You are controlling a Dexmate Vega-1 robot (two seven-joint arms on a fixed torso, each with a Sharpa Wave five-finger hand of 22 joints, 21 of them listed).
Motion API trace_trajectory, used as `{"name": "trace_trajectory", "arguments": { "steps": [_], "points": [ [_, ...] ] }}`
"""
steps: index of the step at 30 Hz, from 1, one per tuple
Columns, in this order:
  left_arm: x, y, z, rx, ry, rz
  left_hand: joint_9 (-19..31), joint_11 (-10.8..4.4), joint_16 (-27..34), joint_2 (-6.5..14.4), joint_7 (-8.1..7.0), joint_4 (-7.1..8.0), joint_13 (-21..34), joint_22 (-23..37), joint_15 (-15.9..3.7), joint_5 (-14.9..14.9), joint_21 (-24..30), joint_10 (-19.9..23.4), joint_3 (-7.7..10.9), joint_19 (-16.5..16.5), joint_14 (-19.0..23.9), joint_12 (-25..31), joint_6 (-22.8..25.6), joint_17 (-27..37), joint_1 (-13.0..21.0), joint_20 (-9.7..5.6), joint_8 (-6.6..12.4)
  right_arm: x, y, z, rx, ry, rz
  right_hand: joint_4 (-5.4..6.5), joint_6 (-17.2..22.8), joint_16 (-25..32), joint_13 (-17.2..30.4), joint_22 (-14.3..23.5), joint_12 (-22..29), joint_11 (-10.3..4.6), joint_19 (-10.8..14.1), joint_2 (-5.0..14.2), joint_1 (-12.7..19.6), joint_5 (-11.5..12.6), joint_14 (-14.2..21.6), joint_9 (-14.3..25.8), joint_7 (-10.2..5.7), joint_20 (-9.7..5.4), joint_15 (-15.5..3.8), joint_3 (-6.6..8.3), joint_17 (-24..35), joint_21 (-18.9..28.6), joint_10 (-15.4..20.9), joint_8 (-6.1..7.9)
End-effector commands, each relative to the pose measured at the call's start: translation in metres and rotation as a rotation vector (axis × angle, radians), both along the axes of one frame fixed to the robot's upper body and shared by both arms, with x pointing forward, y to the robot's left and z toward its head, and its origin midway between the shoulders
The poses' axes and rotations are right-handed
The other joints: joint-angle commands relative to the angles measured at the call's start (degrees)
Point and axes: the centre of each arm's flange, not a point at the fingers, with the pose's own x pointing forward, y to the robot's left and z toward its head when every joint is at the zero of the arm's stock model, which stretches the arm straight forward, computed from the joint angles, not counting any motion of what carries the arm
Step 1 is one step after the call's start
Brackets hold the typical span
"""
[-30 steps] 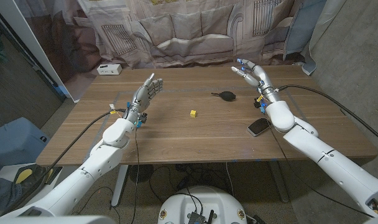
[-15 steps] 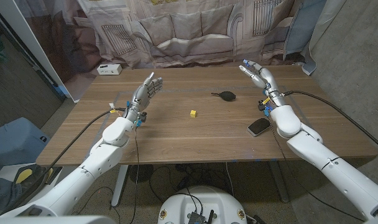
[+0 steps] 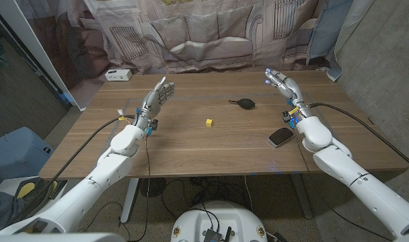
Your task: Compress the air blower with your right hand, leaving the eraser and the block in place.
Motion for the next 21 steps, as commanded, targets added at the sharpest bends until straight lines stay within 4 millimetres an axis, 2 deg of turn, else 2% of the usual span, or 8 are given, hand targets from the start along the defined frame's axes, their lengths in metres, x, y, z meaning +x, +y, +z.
{"name": "trace_trajectory", "arguments": {
  "steps": [1, 4, 9, 21],
  "points": [
    [0.003, -0.003, 0.003, 0.014, 0.004, -0.002, 0.3, 0.24, 0.0, 0.0, 0.16, -0.18, 0.2, 0.1, 0.01, -0.1, -0.3, 0.1, 0.09, -0.3, 0.0, -0.2, -0.4, 0.1, -0.1, 0.05, -0.24, 0.014, -0.012, -0.015, 0.091, 0.051, 0.183, 0.47, -0.6, 0.2, 0.1, 0.0, -0.1, 0.51, 0.5, -0.18, -0.8, -0.2, 0.3, 0.1, 0.15, 0.07, 0.33, -0.12, 0.2, 0.0, 0.1, -0.33],
    [0.002, -0.001, 0.003, 0.010, 0.002, 0.005, 0.3, 0.18, 0.0, 0.0, 0.12, -0.18, 0.2, 0.1, -0.08, -0.1, -0.3, 0.1, 0.09, -0.3, -0.1, -0.2, -0.4, 0.1, -0.2, 0.06, -0.25, 0.015, -0.012, -0.019, 0.106, 0.055, 0.195, 0.54, -0.7, 0.2, 0.1, 0.0, -0.2, 0.56, 0.6, -0.29, -1.1, -0.2, 0.2, 0.0, 0.15, 0.13, 0.41, -0.24, 0.2, 0.0, -0.2, -0.35],
    [0.002, 0.001, 0.003, 0.006, -0.007, 0.006, 0.3, 0.22, -0.2, 0.0, 0.03, -0.20, 0.2, 0.1, -0.12, -0.1, -0.4, -0.3, 0.08, -0.7, -0.6, -0.4, -0.7, 0.1, -0.2, 0.12, -0.32, 0.016, -0.014, -0.024, 0.111, 0.067, 0.207, 0.69, 1.6, -0.2, 0.1, 0.0, -0.6, 0.67, 1.0, -0.81, -2.1, -0.3, -0.5, 0.1, 0.18, 0.64, 0.79, -0.75, 0.0, -0.1, -1.5, 0.55],
    [0.000, 0.001, -0.001, 0.009, 0.005, 0.006, 0.3, 0.27, -0.2, -0.1, 0.00, -0.23, 0.2, 0.1, -0.17, -0.1, -0.5, -0.4, 0.06, -1.0, -0.9, -0.4, -0.7, 0.1, -0.2, 0.05, -0.30, 0.018, -0.013, -0.029, 0.125, 0.081, 0.210, 0.48, 0.1, -0.1, 0.1, 0.0, -0.4, 1.05, 1.8, -0.79, -2.3, -0.2, -0.1, 0.1, 0.01, 0.63, 0.86, -0.75, -0.1, -0.1, -1.2, -0.06]
  ]
}}
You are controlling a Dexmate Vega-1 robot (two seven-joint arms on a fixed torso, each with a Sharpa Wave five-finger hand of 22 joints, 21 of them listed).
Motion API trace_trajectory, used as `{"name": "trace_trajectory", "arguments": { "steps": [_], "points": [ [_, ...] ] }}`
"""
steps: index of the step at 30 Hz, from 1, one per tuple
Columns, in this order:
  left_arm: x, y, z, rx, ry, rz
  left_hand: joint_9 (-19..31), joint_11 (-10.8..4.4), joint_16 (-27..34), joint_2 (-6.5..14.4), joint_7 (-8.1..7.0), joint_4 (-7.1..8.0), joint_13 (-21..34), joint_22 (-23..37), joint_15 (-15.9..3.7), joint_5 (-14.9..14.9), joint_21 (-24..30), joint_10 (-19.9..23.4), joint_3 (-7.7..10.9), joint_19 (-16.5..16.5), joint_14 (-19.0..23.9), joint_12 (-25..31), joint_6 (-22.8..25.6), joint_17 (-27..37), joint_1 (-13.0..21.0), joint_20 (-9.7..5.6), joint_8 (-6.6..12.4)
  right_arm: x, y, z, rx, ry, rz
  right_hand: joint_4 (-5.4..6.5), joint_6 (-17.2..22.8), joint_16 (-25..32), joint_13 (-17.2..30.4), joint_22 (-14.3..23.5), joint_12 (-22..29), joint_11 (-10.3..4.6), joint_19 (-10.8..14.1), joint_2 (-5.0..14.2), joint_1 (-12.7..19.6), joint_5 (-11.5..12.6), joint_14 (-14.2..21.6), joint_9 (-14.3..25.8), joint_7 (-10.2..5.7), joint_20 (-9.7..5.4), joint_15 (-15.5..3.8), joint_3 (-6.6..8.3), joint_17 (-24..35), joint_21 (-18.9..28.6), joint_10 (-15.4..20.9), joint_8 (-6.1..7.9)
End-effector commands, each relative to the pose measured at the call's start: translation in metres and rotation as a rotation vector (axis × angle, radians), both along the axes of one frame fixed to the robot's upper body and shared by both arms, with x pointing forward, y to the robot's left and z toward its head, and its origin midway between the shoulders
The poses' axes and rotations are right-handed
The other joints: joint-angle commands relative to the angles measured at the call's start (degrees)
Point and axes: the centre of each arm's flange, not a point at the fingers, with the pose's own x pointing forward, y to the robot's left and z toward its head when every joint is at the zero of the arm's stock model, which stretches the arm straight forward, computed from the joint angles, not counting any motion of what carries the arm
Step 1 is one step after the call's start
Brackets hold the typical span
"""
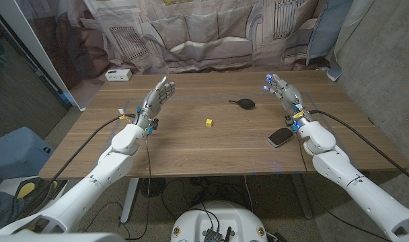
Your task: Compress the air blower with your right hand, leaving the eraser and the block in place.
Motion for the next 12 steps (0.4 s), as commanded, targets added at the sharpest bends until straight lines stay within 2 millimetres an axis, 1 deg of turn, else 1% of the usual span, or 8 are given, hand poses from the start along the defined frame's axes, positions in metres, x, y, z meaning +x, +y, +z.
{"name": "trace_trajectory", "arguments": {
  "steps": [1, 11, 12],
  "points": [
    [-0.0025, 0.0016, -0.0028, -0.001, 0.006, 0.003, 0.3, 0.04, 0.0, -0.1, 0.01, -0.24, 0.2, 0.1, 0.16, -0.1, -0.1, -0.2, 0.06, -0.4, -0.1, -0.1, -0.3, 0.1, -0.2, 0.00, 0.00, 0.0024, -0.0004, -0.0072, 0.021, 0.018, 0.023, -0.08, -0.4, -0.1, 0.1, 0.0, 0.1, 0.25, 0.5, 0.21, -0.4, -0.2, 0.5, 0.1, 0.11, -0.11, 0.22, -0.19, 0.1, -0.1, 0.2, -0.09],
    [-0.0068, 0.0034, -0.0048, 0.003, 0.008, 0.007, 0.3, 0.18, 0.0, -0.1, -0.02, -0.25, 0.2, 0.1, 0.22, -0.1, -0.1, -0.3, 0.05, -0.4, -0.3, -0.1, -0.3, 0.1, -0.3, -0.01, 0.01, 0.0008, 0.0042, -0.0100, 0.024, 0.025, 0.028, -0.15, -0.6, -0.1, 0.1, 0.0, 0.2, 0.26, 0.5, 0.35, -0.4, -0.2, 0.5, 0.1, 0.14, -0.06, 0.31, -0.15, 0.1, -0.2, 0.2, -0.12],
    [-0.0071, 0.0033, -0.0052, 0.002, 0.008, 0.004, 0.3, 0.23, 0.0, -0.1, -0.02, -0.25, 0.2, 0.1, 0.22, -0.1, -0.1, -0.3, 0.05, -0.5, -0.2, -0.1, -0.3, 0.1, -0.3, 0.01, 0.02, 0.0004, 0.0047, -0.0105, 0.023, 0.026, 0.029, -0.19, -0.5, -0.1, 0.1, 0.0, 0.2, 0.40, 0.6, 0.41, -0.5, -0.2, 0.7, 0.1, 0.87, -0.06, 0.21, -0.13, 0.1, -0.2, 0.4, -0.10]
  ]
}}
